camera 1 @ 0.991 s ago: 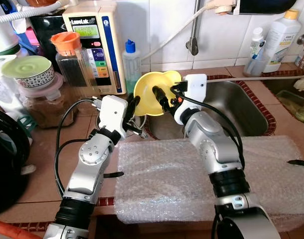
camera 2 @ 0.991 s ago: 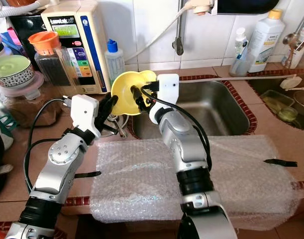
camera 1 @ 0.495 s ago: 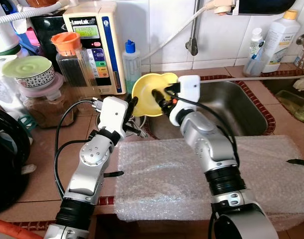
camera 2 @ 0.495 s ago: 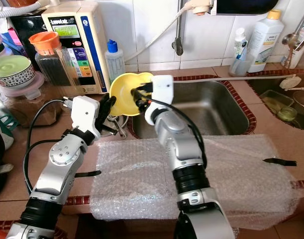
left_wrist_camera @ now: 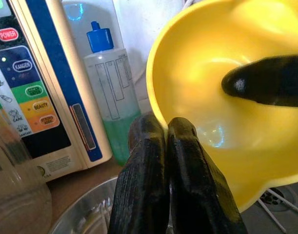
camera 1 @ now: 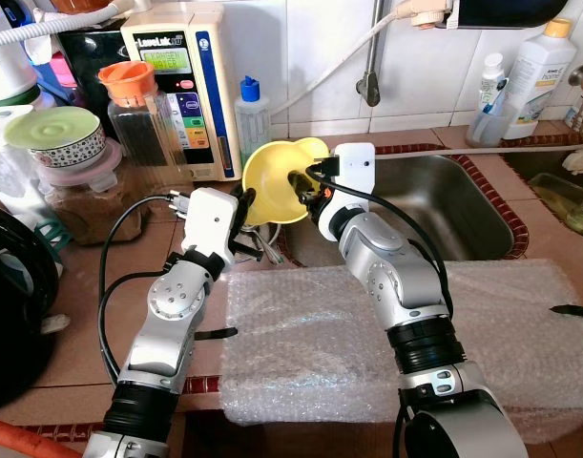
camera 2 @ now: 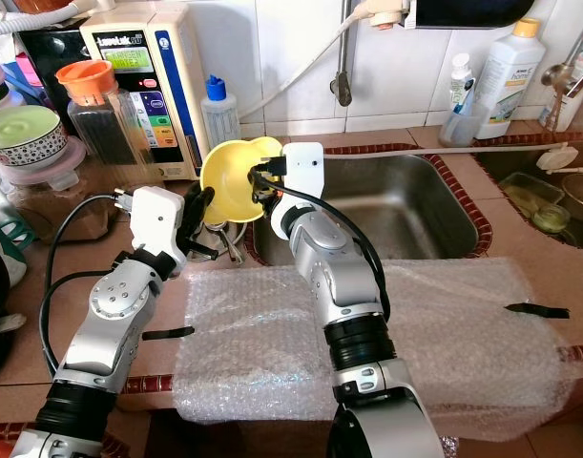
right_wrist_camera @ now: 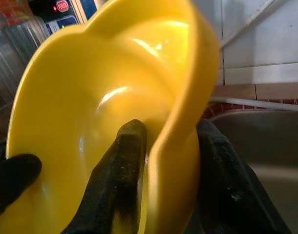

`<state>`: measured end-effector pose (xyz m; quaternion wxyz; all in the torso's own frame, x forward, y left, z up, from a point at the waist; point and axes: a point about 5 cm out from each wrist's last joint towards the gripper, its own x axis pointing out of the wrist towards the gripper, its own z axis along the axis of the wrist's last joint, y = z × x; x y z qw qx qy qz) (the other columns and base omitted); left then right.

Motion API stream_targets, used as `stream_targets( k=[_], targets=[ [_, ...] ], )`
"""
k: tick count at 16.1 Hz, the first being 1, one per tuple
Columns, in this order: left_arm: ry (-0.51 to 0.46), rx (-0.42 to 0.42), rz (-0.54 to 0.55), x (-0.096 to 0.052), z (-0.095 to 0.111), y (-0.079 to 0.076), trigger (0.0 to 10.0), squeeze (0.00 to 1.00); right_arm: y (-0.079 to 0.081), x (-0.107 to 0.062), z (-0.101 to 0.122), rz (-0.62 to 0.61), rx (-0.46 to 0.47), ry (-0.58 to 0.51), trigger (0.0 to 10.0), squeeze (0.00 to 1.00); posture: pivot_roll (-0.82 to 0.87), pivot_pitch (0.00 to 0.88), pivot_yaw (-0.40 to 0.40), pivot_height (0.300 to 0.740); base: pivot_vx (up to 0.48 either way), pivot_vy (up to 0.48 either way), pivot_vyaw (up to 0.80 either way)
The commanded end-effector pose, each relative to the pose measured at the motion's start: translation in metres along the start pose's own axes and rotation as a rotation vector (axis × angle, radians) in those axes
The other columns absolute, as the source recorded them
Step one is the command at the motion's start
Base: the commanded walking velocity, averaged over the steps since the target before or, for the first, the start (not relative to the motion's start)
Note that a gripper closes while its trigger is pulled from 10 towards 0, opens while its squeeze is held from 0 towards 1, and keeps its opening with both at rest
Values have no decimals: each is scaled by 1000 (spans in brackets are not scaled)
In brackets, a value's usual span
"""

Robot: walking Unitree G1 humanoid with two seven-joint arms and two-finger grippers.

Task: Kitchen organization

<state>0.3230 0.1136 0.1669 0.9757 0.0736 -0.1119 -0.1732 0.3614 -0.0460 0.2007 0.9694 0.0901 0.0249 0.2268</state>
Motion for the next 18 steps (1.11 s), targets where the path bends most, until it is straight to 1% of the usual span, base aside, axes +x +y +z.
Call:
stream_targets(
  k=[1, 2, 4, 5, 6, 9, 12, 14, 17, 18],
  targets=[
    [-72, 7, -53, 6, 15, -11, 9176, 0, 14, 3, -8, 38, 3, 53, 0, 0, -225, 30, 57, 740, 0, 0, 0],
    [-74, 9, -57, 6, 16, -11, 10000, 0, 11, 3, -9, 23, 11, 61, 0, 0, -226, 30, 57, 740, 0, 0, 0],
    [-75, 0, -63, 7, 16, -13, 10000, 0, 5, 2, -11, -9, 19, 73, 0, 0, -229, 31, 58, 740, 0, 0, 0],
    [-82, -21, -67, 7, 17, -13, 10000, 792, 3, 1, -12, -19, 23, 77, 0, 0, -230, 32, 55, 740, 0, 0, 0],
    [-88, -34, -65, 7, 18, -13, 10000, 1000, 2, 1, -12, -25, 24, 79, 0, 0, -230, 33, 55, 740, 0, 0, 0],
    [-104, -58, -70, 6, 20, -14, 10000, 1000, -1, 1, -13, -42, 18, 80, 0, 0, -228, 34, 52, 740, 0, 0, 0],
    [-126, -159, -146, 2, 23, -20, 10000, 1000, -9, 0, -11, -97, -4, 58, 0, 0, -224, 34, 50, 740, 0, 0, 0],
    [-132, -196, -186, 1, 25, -24, 10000, 1000, -14, 0, -10, -123, -19, 41, 0, 0, -221, 35, 50, 740, 0, 0, 0],
    [-128, -195, -202, 0, 24, -26, 10000, 1000, -19, -1, -9, -150, -37, 28, 0, 0, -220, 36, 51, 740, 0, 0, 0],
    [-126, -196, -207, 0, 24, -27, 10000, 1000, -29, -3, -4, -212, -92, -6, 0, 0, -220, 36, 51, 740, 0, 0, 0]
  ],
)
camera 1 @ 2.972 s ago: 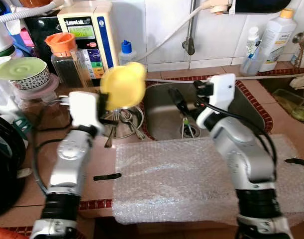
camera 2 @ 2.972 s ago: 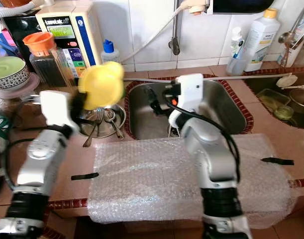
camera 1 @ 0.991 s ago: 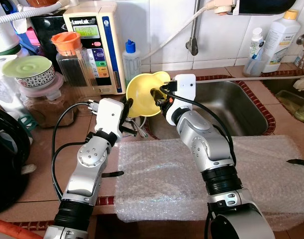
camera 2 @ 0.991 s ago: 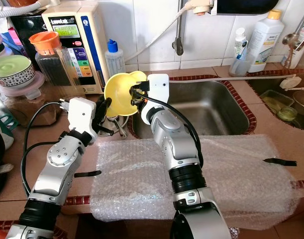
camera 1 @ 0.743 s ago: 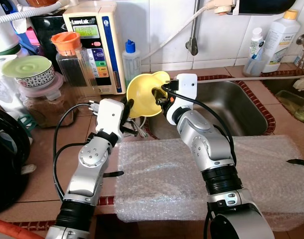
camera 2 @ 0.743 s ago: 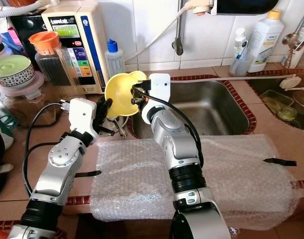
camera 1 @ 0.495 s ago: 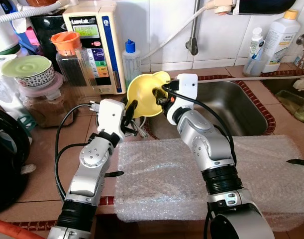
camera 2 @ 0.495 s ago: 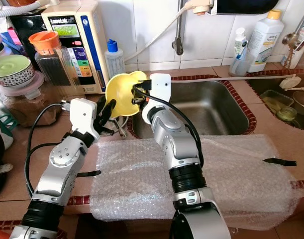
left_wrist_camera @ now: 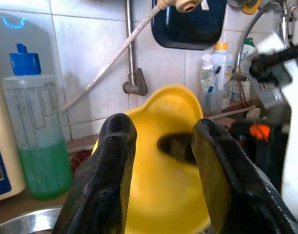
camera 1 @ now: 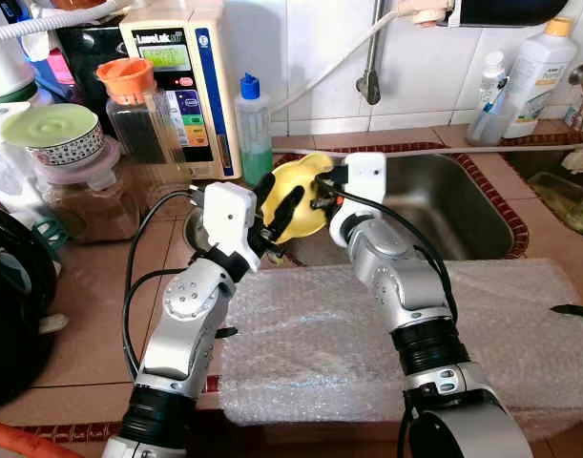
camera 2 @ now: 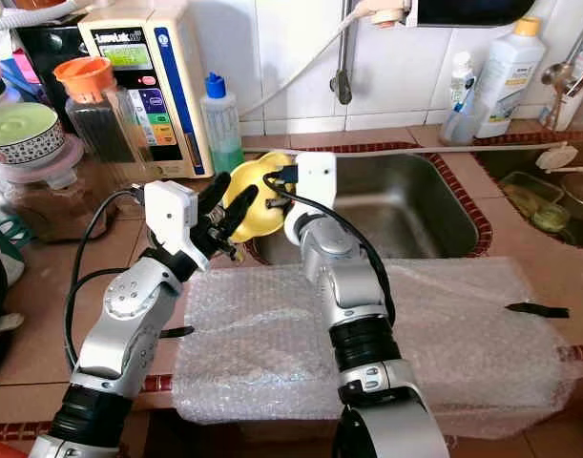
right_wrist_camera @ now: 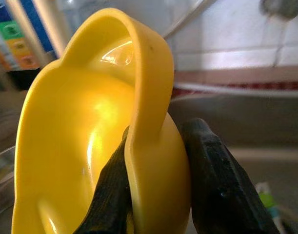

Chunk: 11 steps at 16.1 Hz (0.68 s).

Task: Kitchen organization

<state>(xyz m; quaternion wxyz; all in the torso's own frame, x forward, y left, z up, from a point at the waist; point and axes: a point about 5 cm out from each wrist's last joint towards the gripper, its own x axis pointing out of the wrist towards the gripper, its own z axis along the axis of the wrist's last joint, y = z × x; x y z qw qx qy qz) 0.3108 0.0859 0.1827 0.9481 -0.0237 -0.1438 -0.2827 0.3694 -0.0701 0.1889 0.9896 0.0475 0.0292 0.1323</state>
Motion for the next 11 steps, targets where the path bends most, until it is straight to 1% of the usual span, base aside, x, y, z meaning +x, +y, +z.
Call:
stream_targets(
  k=[1, 2, 3, 4, 5, 7, 9, 10, 11],
  targets=[
    [-3, 5, -9, -2, 3, -1, 10000, 1000, -6, 1, 4, -38, -30, -25, 0, 0, -220, 36, 51, 740, 0, 0, 0],
    [7, 0, -13, -4, 2, 1, 10000, 1000, -14, 0, 7, -76, -73, -53, 0, 0, -220, 36, 51, 740, 0, 0, 0],
    [20, 1, -18, -6, 0, 3, 10000, 1000, -19, 0, 7, -98, -99, -58, 0, 0, -220, 37, 53, 740, 0, 0, 0],
    [37, 0, -25, -8, -2, 4, 10000, 1000, -26, -2, 8, -126, -116, -64, 0, 0, -220, 37, 53, 740, 0, 0, 0],
    [67, 1, -38, -11, -6, 4, 10000, 1000, -37, -4, 7, -163, -138, -75, 0, 0, -220, 37, 53, 740, 0, 0, 0],
    [102, 18, -49, -15, -11, 7, 10000, 1000, -51, -8, 4, -202, -170, -68, 0, 0, -222, 39, 53, 740, 0, 0, 0],
    [120, 40, -56, -17, -13, 10, 10000, 1000, -74, -16, -2, -244, -245, -60, 0, 0, -222, 39, 53, 740, 0, 0, 0],
    [123, 41, -57, -18, -13, 11, 10000, 1000, -87, -22, -5, -265, -308, -58, 0, 0, -217, 37, 54, 740, 0, 0, 0],
    [133, 52, -71, -18, -12, 12, 10000, 1000, -109, -32, -15, -308, -335, -17, 0, 0, -218, 35, 58, 740, 0, 0, 0]
  ],
)
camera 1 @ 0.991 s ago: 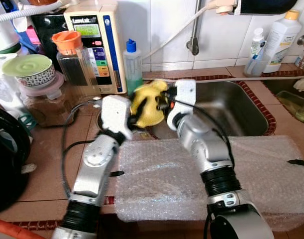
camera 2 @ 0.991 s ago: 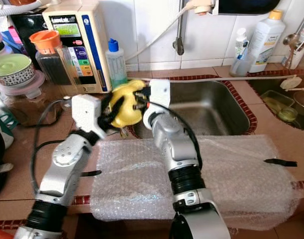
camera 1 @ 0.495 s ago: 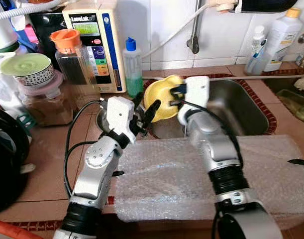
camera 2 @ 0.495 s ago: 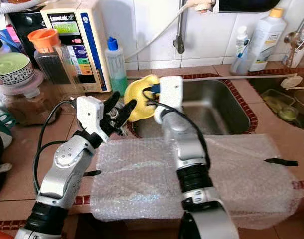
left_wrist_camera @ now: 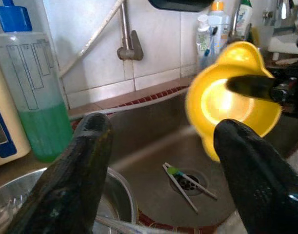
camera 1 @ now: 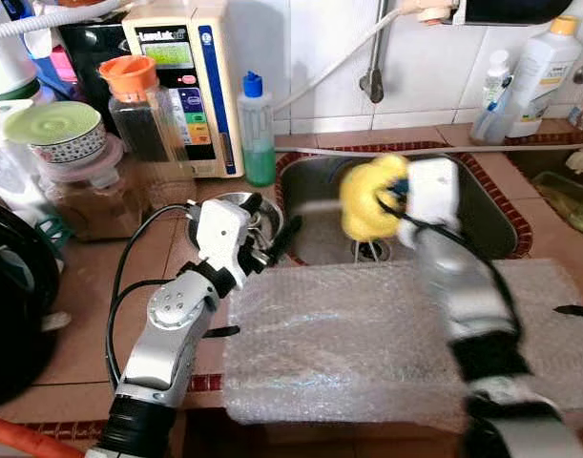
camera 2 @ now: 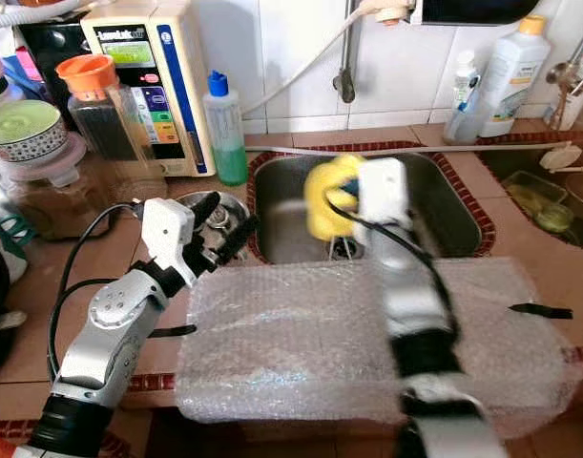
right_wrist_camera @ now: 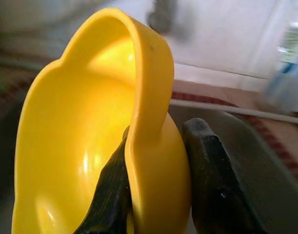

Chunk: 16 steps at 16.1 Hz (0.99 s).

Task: Kitchen organization

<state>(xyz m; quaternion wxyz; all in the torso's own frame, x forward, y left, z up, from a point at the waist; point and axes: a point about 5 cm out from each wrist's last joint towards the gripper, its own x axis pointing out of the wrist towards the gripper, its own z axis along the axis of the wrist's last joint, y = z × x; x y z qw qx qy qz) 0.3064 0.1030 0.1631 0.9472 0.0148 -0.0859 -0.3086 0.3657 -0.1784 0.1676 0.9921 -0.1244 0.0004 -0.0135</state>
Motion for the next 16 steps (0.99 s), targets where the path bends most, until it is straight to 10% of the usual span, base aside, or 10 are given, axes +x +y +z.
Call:
stream_targets(
  k=[1, 6, 8, 9, 10, 11, 12, 16],
  targets=[
    [15, 25, -26, -1, 3, 1, 10000, 1000, -16, -5, -18, -27, -39, 47, 0, 0, -220, 34, 61, 740, 0, 0, 0],
    [81, 38, -124, -4, -6, -9, 10000, 1000, -45, -12, -45, -88, -91, 117, 0, 0, -230, 33, 73, 740, 0, 0, 0],
    [86, 38, -133, -3, -6, -11, 10000, 1000, -49, -10, -47, -88, -104, 122, 2039, 0, -227, 34, 76, 740, 0, 0, 0],
    [88, 41, -136, -3, -6, -11, 10000, 1000, -49, -9, -47, -85, -100, 122, 4196, 0, -225, 37, 76, 740, 0, 0, 0],
    [98, 48, -146, -3, -6, -12, 10000, 1000, -50, -4, -43, -77, -85, 119, 9412, 0, -222, 39, 77, 740, 0, 0, 0],
    [100, 46, -147, -4, -6, -12, 10000, 1000, -51, -1, -42, -74, -82, 116, 9765, 220, -222, 39, 77, 740, 0, 0, 0],
    [104, 48, -150, -4, -7, -13, 10000, 1000, -52, 1, -39, -71, -78, 108, 10000, 1000, -218, 40, 77, 740, 0, 0, 0],
    [121, 51, -162, -5, -9, -15, 10000, 1000, -55, 13, -25, -65, -78, 83, 10000, 1000, -213, 43, 76, 740, 0, 0, 0]
  ],
)
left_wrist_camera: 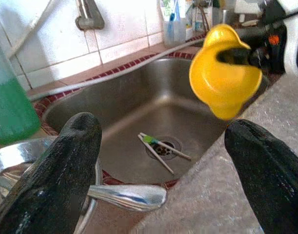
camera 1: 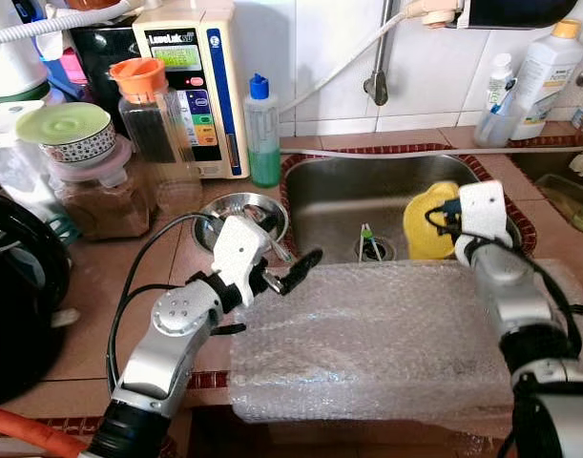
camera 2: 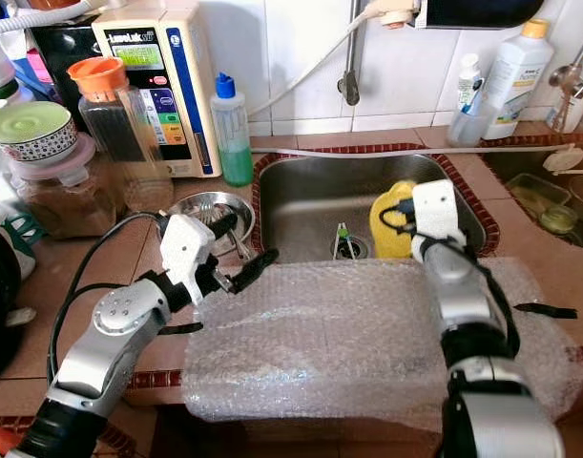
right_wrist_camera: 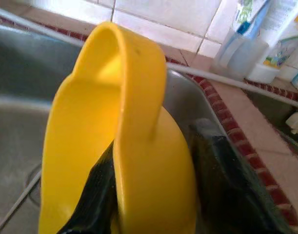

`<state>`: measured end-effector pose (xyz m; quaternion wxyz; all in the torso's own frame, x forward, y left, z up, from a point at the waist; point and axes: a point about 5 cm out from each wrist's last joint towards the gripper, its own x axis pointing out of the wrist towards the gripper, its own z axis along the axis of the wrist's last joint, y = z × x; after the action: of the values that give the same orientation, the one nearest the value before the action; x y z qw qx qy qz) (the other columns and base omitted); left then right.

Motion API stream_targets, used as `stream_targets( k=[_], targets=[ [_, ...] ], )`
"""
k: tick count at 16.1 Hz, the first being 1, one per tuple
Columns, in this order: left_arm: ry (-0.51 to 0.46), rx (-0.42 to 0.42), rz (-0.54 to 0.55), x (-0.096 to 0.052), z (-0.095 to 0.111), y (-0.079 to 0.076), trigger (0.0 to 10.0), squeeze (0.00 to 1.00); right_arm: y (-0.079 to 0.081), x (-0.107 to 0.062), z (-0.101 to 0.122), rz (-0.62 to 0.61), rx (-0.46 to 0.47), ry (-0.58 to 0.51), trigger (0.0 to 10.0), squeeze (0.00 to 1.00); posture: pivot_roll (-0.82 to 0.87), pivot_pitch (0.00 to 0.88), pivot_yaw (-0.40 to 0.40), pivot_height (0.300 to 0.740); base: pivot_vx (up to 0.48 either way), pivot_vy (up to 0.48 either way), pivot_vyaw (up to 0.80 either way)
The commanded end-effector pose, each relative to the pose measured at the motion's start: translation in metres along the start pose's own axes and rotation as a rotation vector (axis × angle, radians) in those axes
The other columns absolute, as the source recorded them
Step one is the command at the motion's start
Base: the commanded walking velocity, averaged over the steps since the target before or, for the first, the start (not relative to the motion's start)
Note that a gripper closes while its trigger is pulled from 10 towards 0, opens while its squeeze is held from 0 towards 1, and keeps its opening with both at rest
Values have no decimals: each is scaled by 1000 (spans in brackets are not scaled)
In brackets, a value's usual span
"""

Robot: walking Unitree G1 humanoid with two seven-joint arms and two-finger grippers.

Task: Kitchen organization

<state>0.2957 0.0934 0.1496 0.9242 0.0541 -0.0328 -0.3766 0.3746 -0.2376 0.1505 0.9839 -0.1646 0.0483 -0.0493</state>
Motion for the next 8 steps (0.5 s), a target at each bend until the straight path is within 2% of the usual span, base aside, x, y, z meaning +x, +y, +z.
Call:
stream_targets(
  k=[1, 2, 3, 8],
  targets=[
    [10, 24, -10, -1, 3, 0, 10000, 1000, -3, 3, 8, -6, 8, -16, 10000, 1000, -210, 44, 76, 740, 0, 0, 0],
    [14, 24, -12, -2, 2, -1, 10000, 1000, -4, 5, 5, -11, 11, 26, 10000, 1000, -209, 45, 77, 740, 0, 0, 0],
    [15, 25, -13, -2, 2, -1, 10000, 1000, -4, 6, 3, 0, 53, 47, 10000, 1000, -210, 46, 78, 740, 0, 0, 0],
    [36, 34, -52, -2, 0, -5, 10000, 1000, -4, 8, 1, 53, 38, 101, 10000, 1000, -215, 48, 83, 740, 0, 0, 0]
  ],
)
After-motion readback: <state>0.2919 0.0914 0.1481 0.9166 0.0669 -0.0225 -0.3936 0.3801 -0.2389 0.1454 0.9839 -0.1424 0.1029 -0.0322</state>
